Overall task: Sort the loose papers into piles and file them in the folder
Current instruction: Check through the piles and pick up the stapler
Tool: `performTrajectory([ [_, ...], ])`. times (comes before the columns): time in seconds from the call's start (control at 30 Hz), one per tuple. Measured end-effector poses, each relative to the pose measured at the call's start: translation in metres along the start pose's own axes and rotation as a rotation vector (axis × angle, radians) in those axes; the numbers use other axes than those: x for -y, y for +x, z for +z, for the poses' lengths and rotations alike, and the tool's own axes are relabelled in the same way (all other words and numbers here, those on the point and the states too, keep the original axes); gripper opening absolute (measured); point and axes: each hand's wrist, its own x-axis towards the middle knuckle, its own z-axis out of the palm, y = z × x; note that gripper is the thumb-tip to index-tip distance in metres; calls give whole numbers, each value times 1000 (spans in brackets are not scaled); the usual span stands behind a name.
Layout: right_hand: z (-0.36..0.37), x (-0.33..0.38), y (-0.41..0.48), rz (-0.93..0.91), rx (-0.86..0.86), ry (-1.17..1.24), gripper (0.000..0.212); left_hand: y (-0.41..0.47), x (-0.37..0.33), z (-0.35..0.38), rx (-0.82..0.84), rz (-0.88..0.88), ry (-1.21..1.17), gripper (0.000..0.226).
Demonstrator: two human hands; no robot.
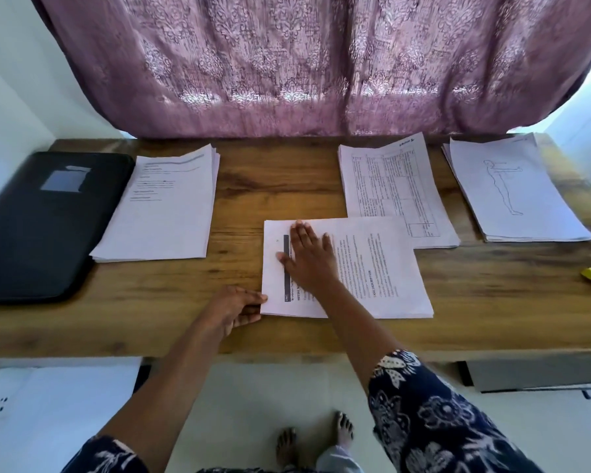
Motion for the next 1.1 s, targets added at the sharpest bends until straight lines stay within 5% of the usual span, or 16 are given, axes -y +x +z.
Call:
performTrajectory([
  [0.37,-17,-101,-12,299,-105,-19,72,-1,2,-1,3,14,1,7],
  [0.57,16,-8,-77,104,-10,16,88,0,7,0,-4,62,8,12],
  [0.8,2,-97,-101,313,-93,-12,76,-6,7,5,-27,78,29,12],
  [1.1,-19,-148,-115,354,-147,104,71,-20,16,38,-23,124,-42,14],
])
